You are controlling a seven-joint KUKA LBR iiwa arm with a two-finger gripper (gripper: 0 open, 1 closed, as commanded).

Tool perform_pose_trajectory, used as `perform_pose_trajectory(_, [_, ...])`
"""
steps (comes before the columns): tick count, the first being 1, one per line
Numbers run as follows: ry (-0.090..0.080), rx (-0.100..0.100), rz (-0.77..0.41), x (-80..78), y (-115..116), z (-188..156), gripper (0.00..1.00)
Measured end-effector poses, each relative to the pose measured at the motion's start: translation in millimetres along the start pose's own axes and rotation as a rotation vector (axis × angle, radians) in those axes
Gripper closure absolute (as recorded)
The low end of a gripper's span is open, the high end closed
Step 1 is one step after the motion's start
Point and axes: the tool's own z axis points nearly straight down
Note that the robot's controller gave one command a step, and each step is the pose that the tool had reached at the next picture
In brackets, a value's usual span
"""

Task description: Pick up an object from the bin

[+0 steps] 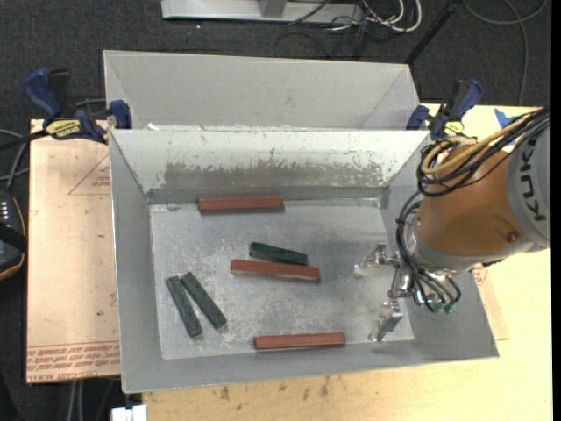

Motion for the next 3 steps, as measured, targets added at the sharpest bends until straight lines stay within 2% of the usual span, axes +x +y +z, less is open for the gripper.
perform_pose_trajectory(1, [-0.008,0.001,-0.002,-2.0,0,-4,0.0])
perform_pose_trajectory(2, [-0.01,0.002,-0.06,-7.4,47,25,0.0])
perform_pose_trajectory(3, [0.008,-0.004,-0.166,-28.4,68,55,0.0])
